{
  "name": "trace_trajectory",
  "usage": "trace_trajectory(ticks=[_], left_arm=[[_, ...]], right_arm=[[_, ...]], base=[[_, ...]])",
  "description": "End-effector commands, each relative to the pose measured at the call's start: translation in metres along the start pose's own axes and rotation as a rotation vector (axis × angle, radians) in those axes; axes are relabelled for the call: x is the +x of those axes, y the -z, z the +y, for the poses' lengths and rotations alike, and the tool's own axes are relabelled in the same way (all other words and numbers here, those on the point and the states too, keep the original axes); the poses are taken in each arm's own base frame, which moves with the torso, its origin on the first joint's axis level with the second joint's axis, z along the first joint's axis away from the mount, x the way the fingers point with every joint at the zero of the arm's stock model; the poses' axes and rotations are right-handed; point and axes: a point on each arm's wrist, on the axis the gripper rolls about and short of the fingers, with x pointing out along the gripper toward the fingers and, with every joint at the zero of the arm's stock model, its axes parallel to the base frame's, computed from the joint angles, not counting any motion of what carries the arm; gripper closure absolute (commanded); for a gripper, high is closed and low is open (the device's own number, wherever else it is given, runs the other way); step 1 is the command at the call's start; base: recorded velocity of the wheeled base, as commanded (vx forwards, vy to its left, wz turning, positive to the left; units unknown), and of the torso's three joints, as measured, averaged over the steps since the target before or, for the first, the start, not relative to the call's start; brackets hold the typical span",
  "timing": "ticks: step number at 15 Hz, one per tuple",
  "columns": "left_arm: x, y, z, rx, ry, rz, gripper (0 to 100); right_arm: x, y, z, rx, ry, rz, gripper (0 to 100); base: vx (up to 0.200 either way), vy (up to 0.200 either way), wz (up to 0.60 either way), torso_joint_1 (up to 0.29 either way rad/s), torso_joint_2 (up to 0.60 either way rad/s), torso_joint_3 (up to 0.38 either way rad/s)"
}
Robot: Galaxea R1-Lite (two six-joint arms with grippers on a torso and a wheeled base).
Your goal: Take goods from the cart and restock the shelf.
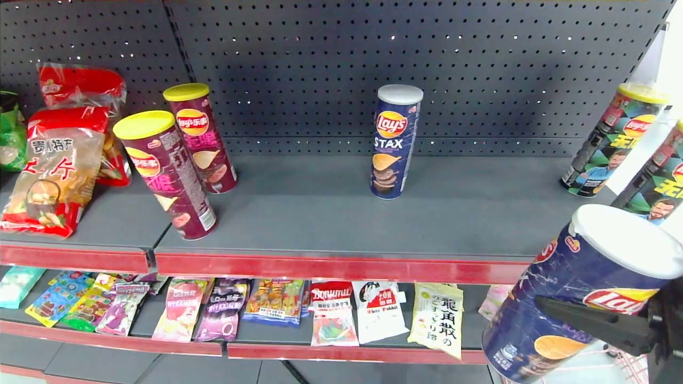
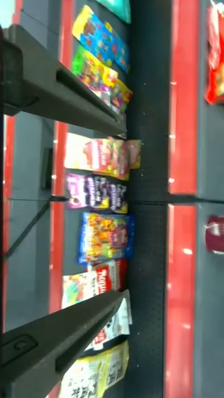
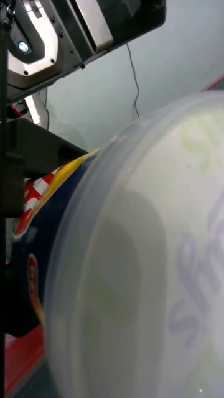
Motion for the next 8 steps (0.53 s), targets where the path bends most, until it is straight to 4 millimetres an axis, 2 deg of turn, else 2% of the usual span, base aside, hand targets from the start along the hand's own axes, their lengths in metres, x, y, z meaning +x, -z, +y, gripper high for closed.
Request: trace_trajectory(ticks=[1,3,8], left_arm=[[0.0001,0.0000,0.0000,0.000,-0.001,0.001,0],[0.0001,0.0000,0.0000,0.000,0.001,0.001,0],[0.0001,0.0000,0.0000,-0.001,0.001,0.001,0]], right_arm=[[-0.0002,0.0000,0.0002,-0.001,-0.002,-0.001,100],[-0.0005,-0.0001,0.0004,-0.001,-0.002,-0.003,100],[-0.0004,0.0003,0.0005,0.001,-0.002,-0.001,100]], base=[[0.200,0.000,0.00,0.007,0.00,0.002],[0.200,0.000,0.00,0.005,0.00,0.002],[0.000,0.000,0.00,0.000,0.00,0.000]])
